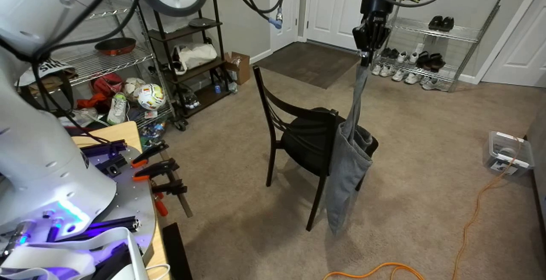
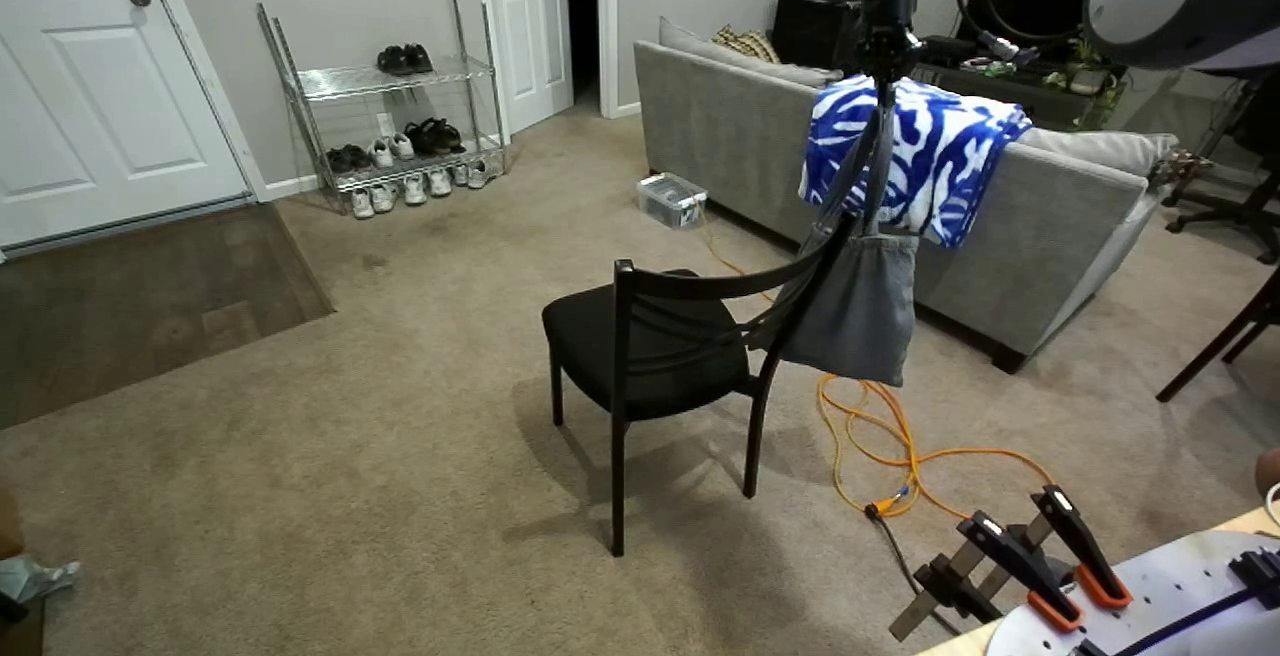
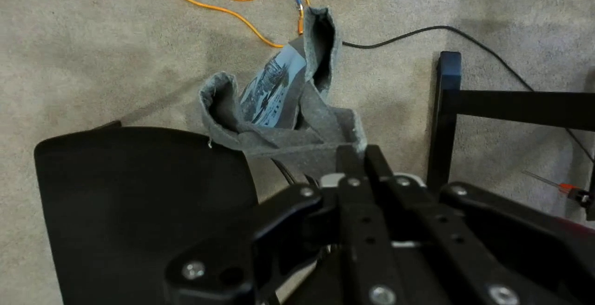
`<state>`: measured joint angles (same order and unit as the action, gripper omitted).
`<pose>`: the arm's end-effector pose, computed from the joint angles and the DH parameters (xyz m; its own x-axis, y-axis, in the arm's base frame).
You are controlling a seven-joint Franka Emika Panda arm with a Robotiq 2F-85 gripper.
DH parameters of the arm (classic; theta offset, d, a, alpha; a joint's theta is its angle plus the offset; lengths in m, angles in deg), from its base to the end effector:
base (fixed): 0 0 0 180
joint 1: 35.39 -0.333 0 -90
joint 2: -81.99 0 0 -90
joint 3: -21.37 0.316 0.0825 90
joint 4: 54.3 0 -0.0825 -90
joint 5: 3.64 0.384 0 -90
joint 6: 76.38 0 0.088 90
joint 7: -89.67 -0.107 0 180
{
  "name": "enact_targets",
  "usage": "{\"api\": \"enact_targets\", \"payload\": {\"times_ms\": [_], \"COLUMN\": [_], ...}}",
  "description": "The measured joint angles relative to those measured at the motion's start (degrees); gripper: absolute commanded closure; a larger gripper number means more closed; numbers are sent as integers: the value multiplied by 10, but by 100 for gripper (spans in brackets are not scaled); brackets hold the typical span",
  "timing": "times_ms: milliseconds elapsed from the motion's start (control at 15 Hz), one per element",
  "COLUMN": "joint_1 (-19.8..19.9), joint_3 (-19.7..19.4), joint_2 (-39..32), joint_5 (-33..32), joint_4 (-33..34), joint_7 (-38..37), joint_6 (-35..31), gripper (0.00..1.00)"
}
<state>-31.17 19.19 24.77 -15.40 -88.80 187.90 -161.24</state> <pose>0.7658 -0.0939 0.3923 -0.0566 0.9748 -0.2158 0.9885 0.0244 -0.1490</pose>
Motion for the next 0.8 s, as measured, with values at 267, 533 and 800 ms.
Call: {"api": "enact_targets", "payload": {"times_ms": [267, 533, 800], "joint_1": [-39, -55, -49], "joint_3": [-1, -1, -1], "joint_2": [0, -1, -1], "joint_5": [-2, -2, -2], "joint_4": [4, 4, 4], "joint_7": [0, 2, 14], "joint_6": [0, 0, 0], "gripper": [98, 98, 98]}}
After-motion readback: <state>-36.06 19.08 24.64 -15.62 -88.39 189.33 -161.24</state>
